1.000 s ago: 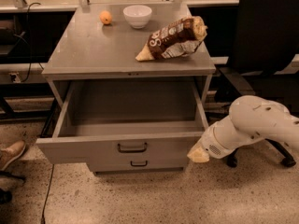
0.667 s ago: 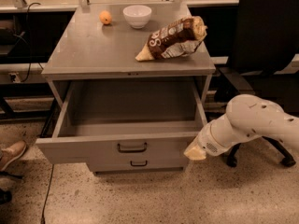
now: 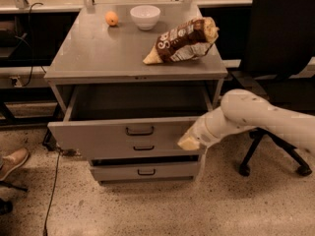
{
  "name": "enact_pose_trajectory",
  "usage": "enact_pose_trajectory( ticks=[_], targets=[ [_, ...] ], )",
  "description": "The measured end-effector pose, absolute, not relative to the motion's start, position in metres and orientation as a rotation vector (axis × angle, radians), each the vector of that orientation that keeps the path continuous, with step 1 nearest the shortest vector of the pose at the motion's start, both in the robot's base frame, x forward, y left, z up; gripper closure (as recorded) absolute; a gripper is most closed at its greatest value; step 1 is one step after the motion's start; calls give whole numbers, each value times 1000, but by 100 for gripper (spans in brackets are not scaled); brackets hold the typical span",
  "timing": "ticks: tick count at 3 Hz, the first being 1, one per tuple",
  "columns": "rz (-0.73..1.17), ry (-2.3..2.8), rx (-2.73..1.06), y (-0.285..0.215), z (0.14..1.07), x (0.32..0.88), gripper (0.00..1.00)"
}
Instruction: Close top drawer
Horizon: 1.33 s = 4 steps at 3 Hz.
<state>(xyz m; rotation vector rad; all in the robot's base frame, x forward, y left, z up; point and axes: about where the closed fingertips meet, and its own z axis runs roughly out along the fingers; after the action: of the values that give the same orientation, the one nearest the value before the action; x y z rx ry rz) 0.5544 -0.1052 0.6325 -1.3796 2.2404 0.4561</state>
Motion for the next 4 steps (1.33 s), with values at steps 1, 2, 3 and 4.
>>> enact_pose_trajectory(
  ticks=[1,2,3,4],
  targets=[
    [506,2145,-1386,-78,625,604,100],
    [506,2145,-1386,-77,625,604,100],
    [489,2057,-1352,-66,638,636,100],
    [448,1948,-1278,-57,660,671,100]
  ],
)
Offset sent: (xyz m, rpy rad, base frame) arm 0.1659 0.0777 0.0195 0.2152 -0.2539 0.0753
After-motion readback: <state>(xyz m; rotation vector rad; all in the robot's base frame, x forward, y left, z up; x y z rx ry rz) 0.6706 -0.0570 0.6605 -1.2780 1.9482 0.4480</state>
